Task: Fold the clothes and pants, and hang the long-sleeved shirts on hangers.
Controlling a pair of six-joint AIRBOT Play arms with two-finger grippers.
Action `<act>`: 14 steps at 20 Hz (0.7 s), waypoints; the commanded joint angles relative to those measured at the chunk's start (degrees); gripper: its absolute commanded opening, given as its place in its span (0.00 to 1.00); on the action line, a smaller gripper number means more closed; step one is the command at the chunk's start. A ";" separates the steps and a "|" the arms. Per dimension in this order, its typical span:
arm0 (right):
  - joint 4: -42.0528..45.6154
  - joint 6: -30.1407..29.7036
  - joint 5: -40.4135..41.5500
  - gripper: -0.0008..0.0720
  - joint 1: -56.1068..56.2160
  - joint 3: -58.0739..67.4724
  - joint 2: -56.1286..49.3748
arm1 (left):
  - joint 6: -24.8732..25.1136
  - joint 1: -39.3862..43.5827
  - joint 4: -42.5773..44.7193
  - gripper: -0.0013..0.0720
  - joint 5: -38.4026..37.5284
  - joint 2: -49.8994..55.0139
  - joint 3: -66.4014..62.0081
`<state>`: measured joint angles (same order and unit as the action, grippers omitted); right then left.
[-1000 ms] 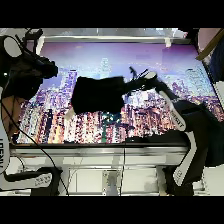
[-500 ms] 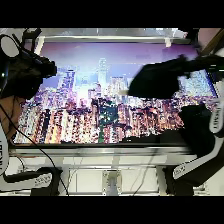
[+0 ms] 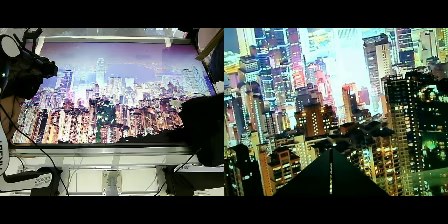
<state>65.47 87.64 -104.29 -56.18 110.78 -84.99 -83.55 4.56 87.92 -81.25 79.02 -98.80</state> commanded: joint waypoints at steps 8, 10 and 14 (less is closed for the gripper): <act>18.69 -0.31 1.95 0.02 -23.61 -35.52 15.87 | -0.04 0.11 -1.20 0.03 0.00 -0.04 -0.04; 16.46 -2.05 1.88 0.06 -23.34 -35.80 17.11 | -0.04 0.11 -1.42 0.03 0.00 -0.04 -0.04; 10.25 -0.35 -1.25 0.73 -23.37 -32.46 20.35 | -0.04 0.11 -1.44 0.03 0.00 -0.04 -0.04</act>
<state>79.22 86.28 -103.66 -78.91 77.25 -66.92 -83.57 4.62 86.52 -81.28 79.02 -98.80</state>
